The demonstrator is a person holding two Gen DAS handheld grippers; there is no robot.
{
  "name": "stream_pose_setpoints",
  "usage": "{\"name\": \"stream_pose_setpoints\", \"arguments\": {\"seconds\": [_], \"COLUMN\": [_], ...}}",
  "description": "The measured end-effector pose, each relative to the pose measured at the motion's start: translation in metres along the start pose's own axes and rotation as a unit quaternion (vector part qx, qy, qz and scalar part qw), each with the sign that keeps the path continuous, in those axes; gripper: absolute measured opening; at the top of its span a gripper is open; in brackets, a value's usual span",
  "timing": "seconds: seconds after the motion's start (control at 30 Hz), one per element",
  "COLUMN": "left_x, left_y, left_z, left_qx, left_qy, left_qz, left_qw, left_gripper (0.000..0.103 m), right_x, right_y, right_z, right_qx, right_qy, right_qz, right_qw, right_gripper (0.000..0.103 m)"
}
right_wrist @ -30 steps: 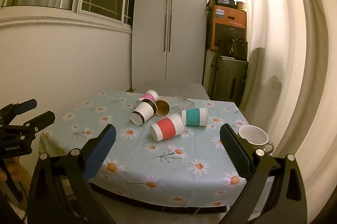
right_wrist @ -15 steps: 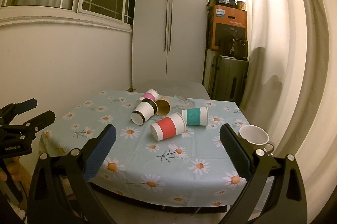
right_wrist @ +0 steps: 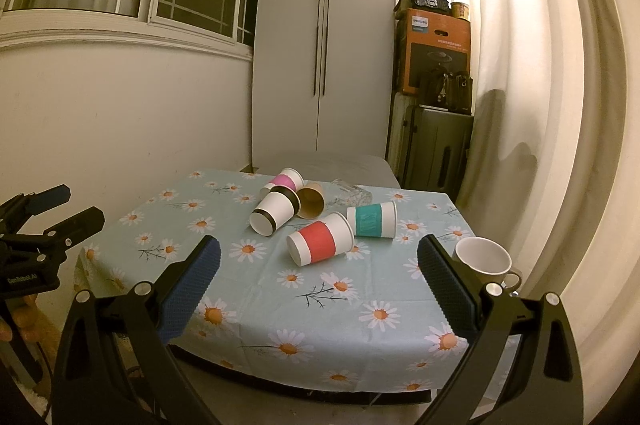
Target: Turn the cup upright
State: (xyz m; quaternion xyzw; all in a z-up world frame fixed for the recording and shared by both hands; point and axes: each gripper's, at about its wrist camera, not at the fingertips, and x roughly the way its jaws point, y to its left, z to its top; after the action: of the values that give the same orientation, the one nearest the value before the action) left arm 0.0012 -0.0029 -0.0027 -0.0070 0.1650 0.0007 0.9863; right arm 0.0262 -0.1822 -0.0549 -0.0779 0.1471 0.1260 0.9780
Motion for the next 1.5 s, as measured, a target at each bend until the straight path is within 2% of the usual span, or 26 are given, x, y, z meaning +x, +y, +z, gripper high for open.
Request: {"name": "stream_pose_setpoints", "arguments": {"seconds": [1.5], "left_x": [-0.001], "left_y": [-0.004], "left_z": [0.003], "left_qx": [-0.004], "left_qy": [0.0], "left_qz": [0.0], "left_qw": [1.0], "left_gripper": [0.096], "right_x": [0.01], "right_y": [0.001], "right_z": [-0.004], "right_qx": [-0.007], "right_qy": [0.012], "right_qz": [0.009], "right_qw": [1.0], "right_gripper": [0.098]}}
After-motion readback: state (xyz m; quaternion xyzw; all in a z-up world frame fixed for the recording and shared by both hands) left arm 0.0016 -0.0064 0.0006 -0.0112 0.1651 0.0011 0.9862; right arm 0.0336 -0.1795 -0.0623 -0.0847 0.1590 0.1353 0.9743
